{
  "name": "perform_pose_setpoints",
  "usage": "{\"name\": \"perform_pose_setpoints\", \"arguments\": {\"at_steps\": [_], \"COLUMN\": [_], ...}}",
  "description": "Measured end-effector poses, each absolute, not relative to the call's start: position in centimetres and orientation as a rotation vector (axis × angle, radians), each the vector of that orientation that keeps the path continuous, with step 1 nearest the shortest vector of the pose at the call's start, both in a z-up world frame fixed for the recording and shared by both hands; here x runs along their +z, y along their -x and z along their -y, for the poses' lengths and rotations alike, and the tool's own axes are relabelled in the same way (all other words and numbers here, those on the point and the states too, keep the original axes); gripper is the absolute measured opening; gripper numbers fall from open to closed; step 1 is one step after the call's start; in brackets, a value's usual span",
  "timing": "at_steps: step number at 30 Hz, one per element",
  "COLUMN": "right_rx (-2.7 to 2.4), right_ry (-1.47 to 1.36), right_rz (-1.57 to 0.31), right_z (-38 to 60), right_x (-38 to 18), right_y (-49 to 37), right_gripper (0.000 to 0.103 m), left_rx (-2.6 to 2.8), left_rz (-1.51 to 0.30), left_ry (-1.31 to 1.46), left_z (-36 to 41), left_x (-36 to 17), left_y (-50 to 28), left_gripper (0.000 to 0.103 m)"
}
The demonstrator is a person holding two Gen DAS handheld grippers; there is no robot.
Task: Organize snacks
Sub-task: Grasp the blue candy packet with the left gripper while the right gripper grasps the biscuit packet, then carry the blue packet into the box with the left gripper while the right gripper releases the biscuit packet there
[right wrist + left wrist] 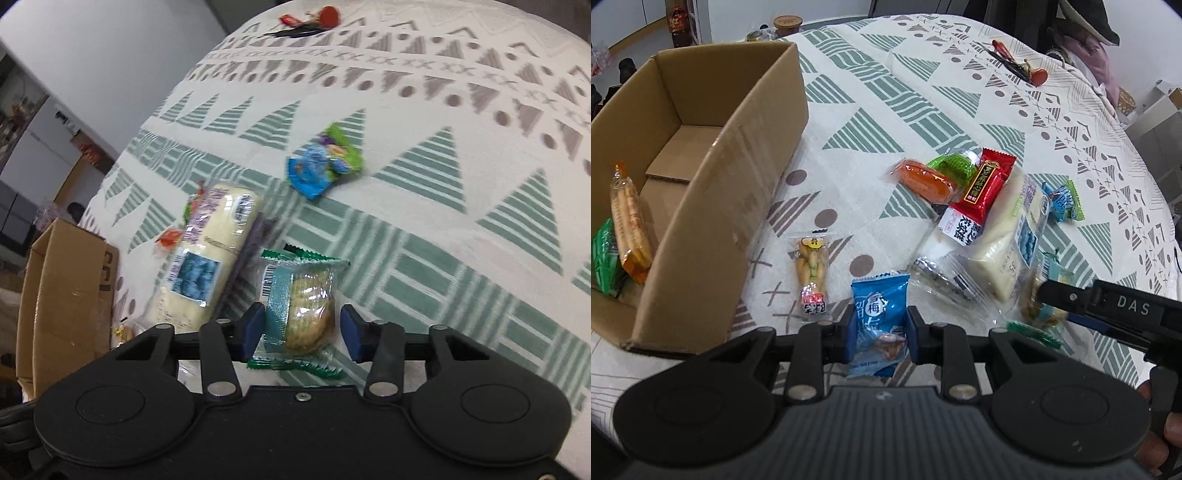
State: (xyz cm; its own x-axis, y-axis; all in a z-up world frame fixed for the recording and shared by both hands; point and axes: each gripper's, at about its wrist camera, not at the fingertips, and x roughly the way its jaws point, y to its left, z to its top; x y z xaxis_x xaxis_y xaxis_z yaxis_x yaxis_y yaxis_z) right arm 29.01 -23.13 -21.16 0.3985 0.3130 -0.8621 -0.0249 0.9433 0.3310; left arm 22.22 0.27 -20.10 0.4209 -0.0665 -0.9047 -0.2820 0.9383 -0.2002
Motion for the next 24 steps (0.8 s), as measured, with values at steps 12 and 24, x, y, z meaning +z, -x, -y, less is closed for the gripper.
{"name": "perform_pose_setpoints", "arguments": {"at_steps": [12,24], "right_rx": [0.178,0.188], "right_ry": [-0.106,-0.053], "right_rz": [-1.083,-1.09], "right_z": [21.4,20.9], "right_x": [-20.4,-19.9], "right_y": [-28.2,-27.5], "right_gripper": [0.068,0.048], "left_rx": [0.136,0.13], "left_rz": [-1.111,-1.071], "left_ry": [0.354,0.33], "left_z": [-0.2,-0.6], "left_x": [-19.3,-17.8], "left_y": [-21.0,-20.6], "left_gripper": [0.026,0.026]}}
